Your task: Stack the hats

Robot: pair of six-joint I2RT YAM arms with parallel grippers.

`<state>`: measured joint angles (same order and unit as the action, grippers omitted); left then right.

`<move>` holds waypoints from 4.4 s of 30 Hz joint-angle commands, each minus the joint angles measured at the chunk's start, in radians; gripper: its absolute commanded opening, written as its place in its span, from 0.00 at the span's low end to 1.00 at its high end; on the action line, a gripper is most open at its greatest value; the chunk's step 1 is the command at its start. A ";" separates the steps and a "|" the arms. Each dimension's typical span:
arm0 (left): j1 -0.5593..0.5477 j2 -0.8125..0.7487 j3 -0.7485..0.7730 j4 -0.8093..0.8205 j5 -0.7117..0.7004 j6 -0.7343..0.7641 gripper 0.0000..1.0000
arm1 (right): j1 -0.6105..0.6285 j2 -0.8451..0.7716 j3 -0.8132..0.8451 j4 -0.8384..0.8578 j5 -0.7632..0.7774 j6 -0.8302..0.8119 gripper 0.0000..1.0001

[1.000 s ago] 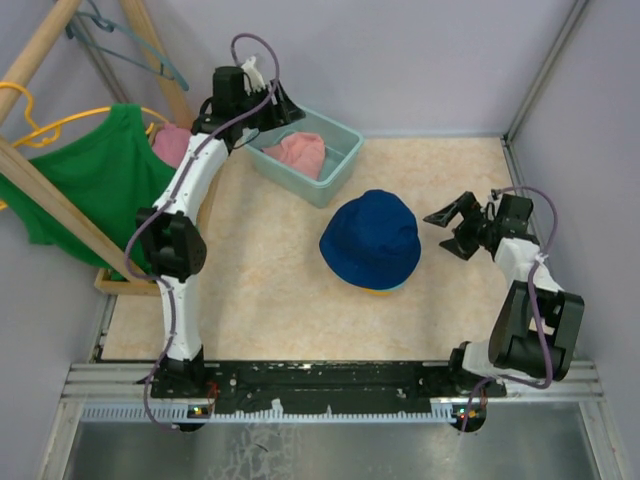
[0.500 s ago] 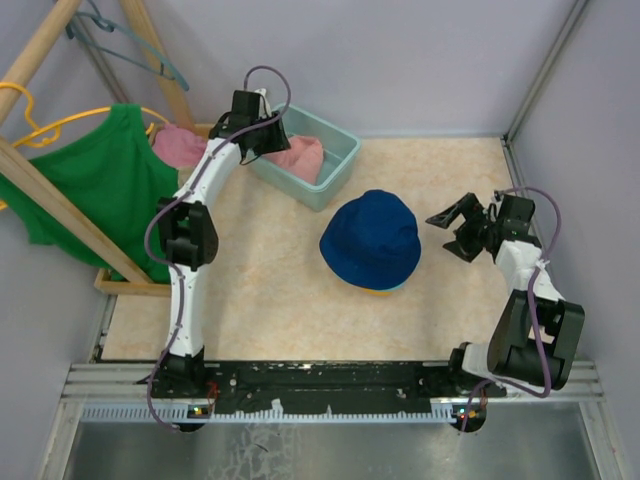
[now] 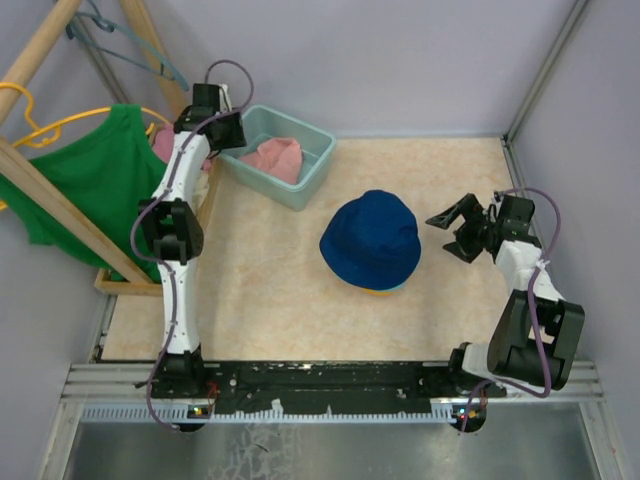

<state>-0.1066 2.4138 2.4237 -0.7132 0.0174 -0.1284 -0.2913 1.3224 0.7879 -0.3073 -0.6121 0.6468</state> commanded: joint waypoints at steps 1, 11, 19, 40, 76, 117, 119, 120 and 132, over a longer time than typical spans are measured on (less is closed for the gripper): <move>0.046 0.001 0.027 -0.091 -0.044 0.049 0.60 | -0.009 -0.011 0.055 0.017 -0.011 -0.006 0.93; -0.042 -0.145 -0.039 0.042 0.183 0.081 0.72 | -0.008 0.007 0.041 0.021 -0.016 -0.021 0.94; -0.119 -0.107 -0.144 0.284 0.054 0.125 0.89 | -0.009 0.011 0.068 0.001 -0.017 -0.026 0.95; -0.156 0.134 0.000 0.205 -0.084 0.192 1.00 | -0.016 0.023 0.103 -0.029 0.023 -0.034 0.95; -0.142 -0.340 -0.140 0.306 0.386 -0.001 0.00 | -0.019 -0.069 0.240 -0.019 -0.015 0.067 0.93; -0.226 -0.919 -0.834 1.361 0.794 -0.907 0.00 | 0.647 -0.103 0.364 0.520 0.064 0.903 0.93; -0.229 -0.923 -0.842 1.368 0.792 -0.907 0.00 | 0.651 -0.097 0.363 0.529 0.068 0.904 0.93; -0.230 -0.923 -0.843 1.365 0.791 -0.908 0.00 | 0.653 -0.092 0.363 0.536 0.069 0.907 0.93; -0.238 -0.952 -0.922 1.378 0.779 -0.910 0.00 | 0.673 -0.045 0.396 0.583 0.085 0.933 0.85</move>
<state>-0.3344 1.5070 1.5280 0.6090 0.8131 -1.0260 0.3595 1.2583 1.1332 0.1978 -0.5392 1.5574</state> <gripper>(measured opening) 0.037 0.859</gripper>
